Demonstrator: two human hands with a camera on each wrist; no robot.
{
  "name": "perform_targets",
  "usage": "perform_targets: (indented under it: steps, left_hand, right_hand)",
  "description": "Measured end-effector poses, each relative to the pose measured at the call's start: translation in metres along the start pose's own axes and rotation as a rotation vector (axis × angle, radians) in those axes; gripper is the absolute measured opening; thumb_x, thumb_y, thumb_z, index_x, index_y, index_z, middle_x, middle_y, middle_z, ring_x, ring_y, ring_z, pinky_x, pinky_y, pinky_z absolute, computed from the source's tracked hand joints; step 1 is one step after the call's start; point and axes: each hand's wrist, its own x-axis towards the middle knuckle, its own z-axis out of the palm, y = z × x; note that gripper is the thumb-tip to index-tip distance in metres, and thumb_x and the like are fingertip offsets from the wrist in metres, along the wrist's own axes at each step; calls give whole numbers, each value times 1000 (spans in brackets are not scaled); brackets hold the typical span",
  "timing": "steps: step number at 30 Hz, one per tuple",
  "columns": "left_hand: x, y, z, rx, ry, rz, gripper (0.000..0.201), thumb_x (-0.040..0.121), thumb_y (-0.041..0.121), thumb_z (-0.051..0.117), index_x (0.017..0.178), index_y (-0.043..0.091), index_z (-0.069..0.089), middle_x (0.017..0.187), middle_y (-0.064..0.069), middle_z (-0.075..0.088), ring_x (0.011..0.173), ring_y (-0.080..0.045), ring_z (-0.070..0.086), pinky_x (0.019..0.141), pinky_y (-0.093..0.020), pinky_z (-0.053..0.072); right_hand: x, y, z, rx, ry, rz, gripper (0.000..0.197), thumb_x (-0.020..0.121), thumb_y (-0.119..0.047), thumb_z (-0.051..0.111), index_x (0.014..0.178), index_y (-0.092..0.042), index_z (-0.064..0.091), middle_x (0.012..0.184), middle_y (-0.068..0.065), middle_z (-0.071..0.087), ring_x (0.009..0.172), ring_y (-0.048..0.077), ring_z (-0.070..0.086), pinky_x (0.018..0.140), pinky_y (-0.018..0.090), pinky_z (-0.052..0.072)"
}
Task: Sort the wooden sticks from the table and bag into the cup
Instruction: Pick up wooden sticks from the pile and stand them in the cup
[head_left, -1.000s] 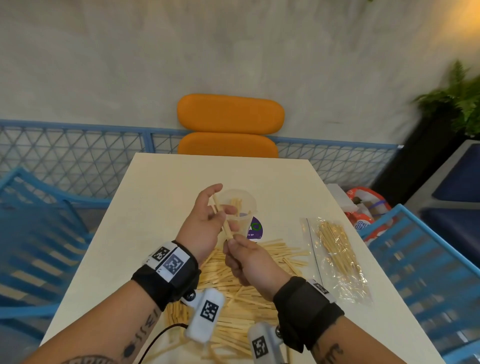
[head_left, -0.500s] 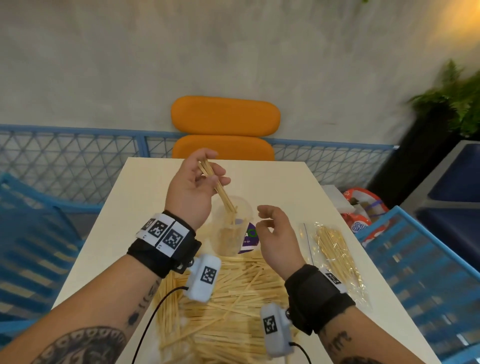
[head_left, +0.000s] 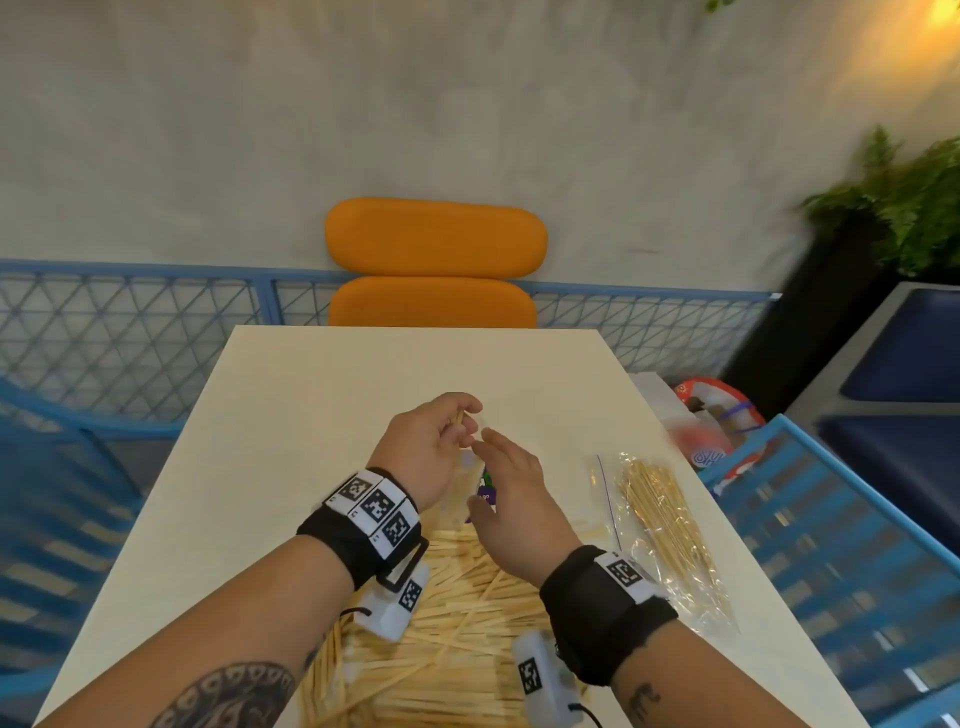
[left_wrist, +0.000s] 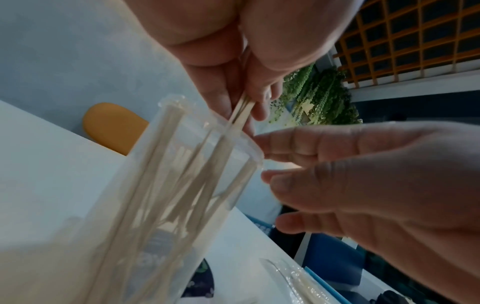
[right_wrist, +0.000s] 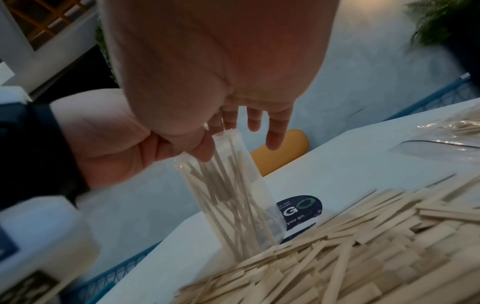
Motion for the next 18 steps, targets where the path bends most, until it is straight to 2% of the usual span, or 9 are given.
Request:
perform_targets:
  steps: [2,3,5,7,8,9,11,15,18]
  left_hand:
    - [-1,-8,2,57,-20,-9,31,101,8,47,106,35,62,98,8,71,93,-5,67,96,-21,47]
    - [-2,-12,2,104,-44,-1,28,102,11,46,105,34,62,96,8,72,93,-7,67,107,-21,38]
    - [-6,-20,2,233,-95,52,25,103,13,43,105,30,62,94,9,72,90,-10,68,124,-28,4]
    - [-9,-25,2,406,-138,103,27,104,16,40,107,31,62,102,11,73,99,-8,68,121,-41,-20]
    - [-10,-26,2,483,-158,110,28,105,20,37,110,33,62,111,13,71,115,-5,63,116,-45,-28]
    - [-12,-27,3,539,-176,105,30,106,25,35,113,35,62,121,14,68,132,-3,50,112,-48,-33]
    - [-13,-25,3,612,-212,76,35,107,30,29,118,37,61,131,16,62,148,0,23,108,-57,-33]
    - [-18,-24,0,720,-264,54,38,107,34,25,127,37,57,136,21,57,152,-6,10,110,-66,-24]
    - [-22,-26,-1,812,-293,54,42,107,36,23,143,35,44,153,21,40,154,-11,-2,109,-70,-23]
  right_hand:
    - [0,0,0,-19,0,-16,65,96,-15,52,156,-20,25,163,-3,17,148,12,8,122,33,21]
    - [0,0,0,-26,-1,-22,66,96,-14,52,156,-19,24,163,-3,18,148,12,8,122,31,19]
    - [0,0,-1,-25,-2,-25,67,97,-14,52,157,-18,21,163,-3,18,148,11,8,122,28,17]
    - [0,0,0,-28,3,-30,68,97,-14,52,157,-16,20,163,-3,18,148,10,8,121,24,15]
    - [0,1,1,-32,6,-33,68,97,-14,51,158,-16,20,163,-3,18,148,11,7,121,24,14]
    - [0,1,2,-39,8,-36,68,97,-14,51,158,-16,20,163,-3,18,149,11,7,121,24,14]
    - [0,2,5,-56,8,-40,68,97,-13,51,158,-16,19,164,-3,17,149,13,6,122,26,13]
    - [-3,2,7,-142,-8,-55,68,98,-16,51,158,-16,18,165,-3,12,151,17,2,122,29,12]
    - [-5,2,9,-265,-46,-70,70,98,-20,50,159,-17,14,167,-5,5,152,21,-2,122,37,20]
